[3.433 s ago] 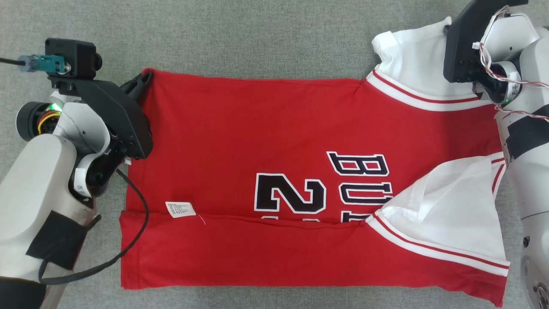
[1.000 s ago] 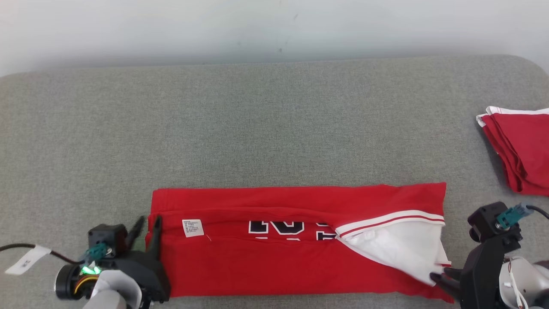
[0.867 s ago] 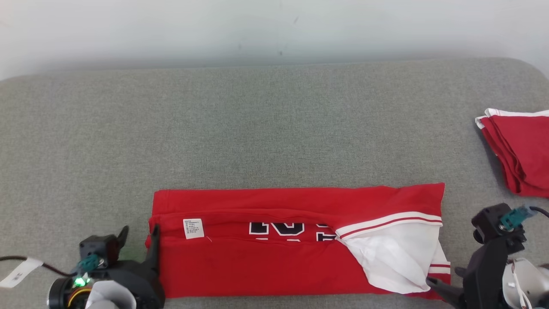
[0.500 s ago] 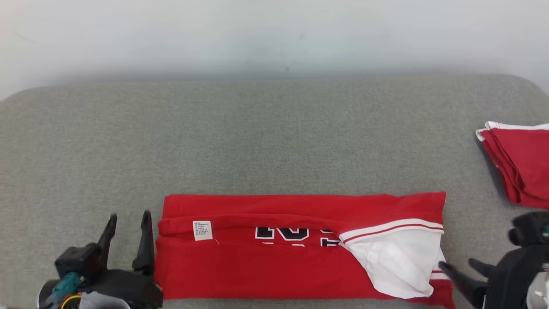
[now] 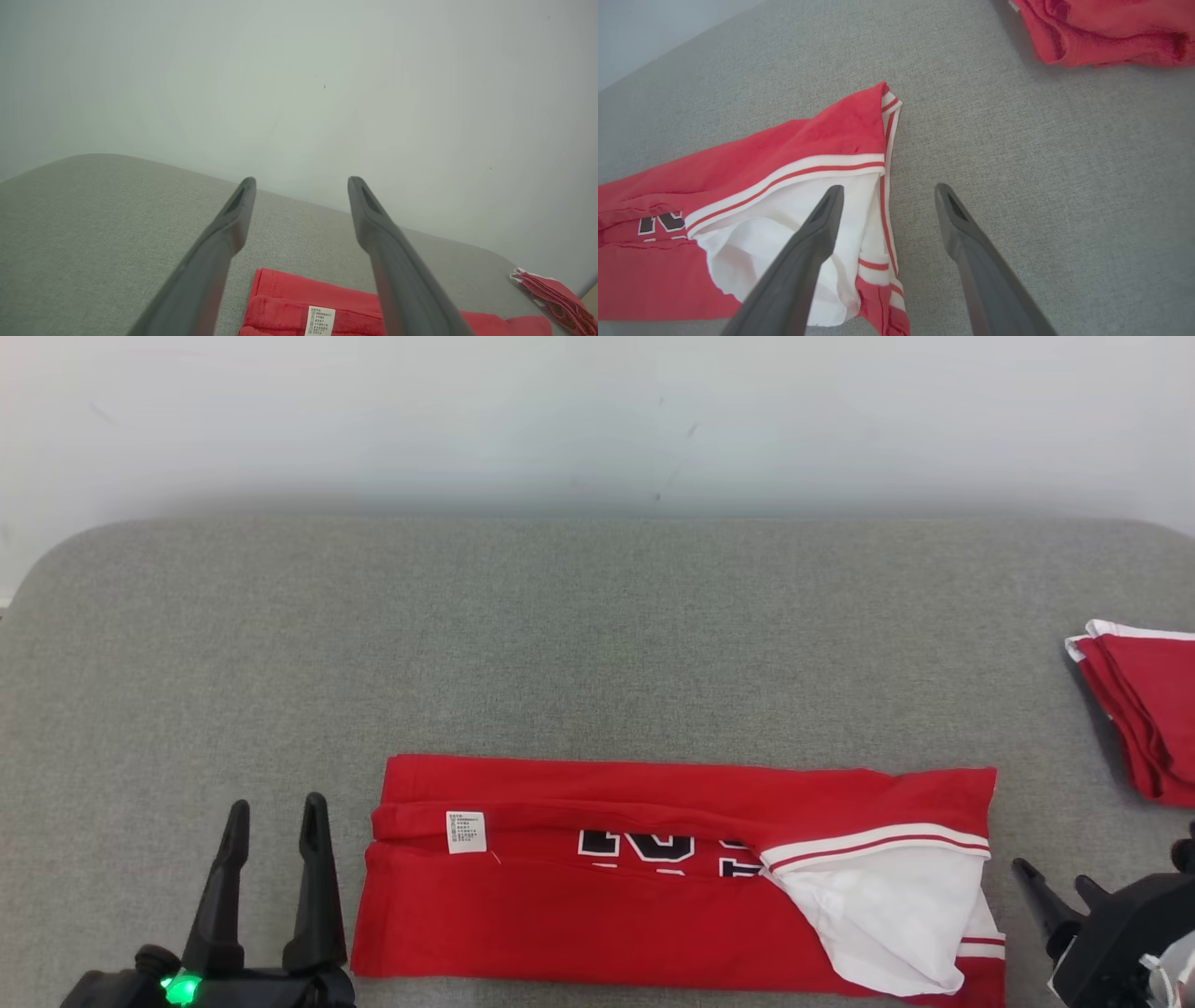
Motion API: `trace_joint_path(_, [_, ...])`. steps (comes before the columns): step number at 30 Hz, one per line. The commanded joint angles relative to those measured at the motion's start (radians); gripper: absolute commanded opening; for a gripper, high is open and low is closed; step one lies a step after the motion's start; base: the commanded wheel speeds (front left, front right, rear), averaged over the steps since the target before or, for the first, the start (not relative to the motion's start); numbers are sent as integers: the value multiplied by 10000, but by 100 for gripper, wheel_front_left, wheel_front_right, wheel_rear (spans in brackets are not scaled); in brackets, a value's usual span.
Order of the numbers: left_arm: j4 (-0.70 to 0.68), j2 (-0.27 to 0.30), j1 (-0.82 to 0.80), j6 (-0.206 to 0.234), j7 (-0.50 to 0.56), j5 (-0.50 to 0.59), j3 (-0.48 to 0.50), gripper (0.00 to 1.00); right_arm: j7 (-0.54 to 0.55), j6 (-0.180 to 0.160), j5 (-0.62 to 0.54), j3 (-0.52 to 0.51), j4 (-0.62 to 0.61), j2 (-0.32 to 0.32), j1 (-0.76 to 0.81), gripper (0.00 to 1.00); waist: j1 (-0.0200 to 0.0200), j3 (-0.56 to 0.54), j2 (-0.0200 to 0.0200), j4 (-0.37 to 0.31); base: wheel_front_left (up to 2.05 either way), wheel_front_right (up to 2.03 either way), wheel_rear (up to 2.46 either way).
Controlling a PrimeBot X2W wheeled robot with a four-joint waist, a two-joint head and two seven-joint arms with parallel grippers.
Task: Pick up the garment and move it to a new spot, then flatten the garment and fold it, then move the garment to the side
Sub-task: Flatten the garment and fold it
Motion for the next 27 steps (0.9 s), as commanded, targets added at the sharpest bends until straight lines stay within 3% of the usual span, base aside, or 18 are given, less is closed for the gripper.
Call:
trace_joint_path(1, [-90,-74,199,-108,-32,189,2,100,-187,-20,-92,-28,321,21,-214,100,1,196,0,117,0,0,0])
trace_joint_path(18, [304,-330,18,-416,-33,516,324,100,-124,-20,-1444,60,3122,24,-1384,100,1,660,0,700,0,0,0])
trace_joint_path(27, [470,-228,154,-410,-33,434,473,100,-140,6,-1070,712,4116,123,-1595,100,1,600,0,801,0,0,0])
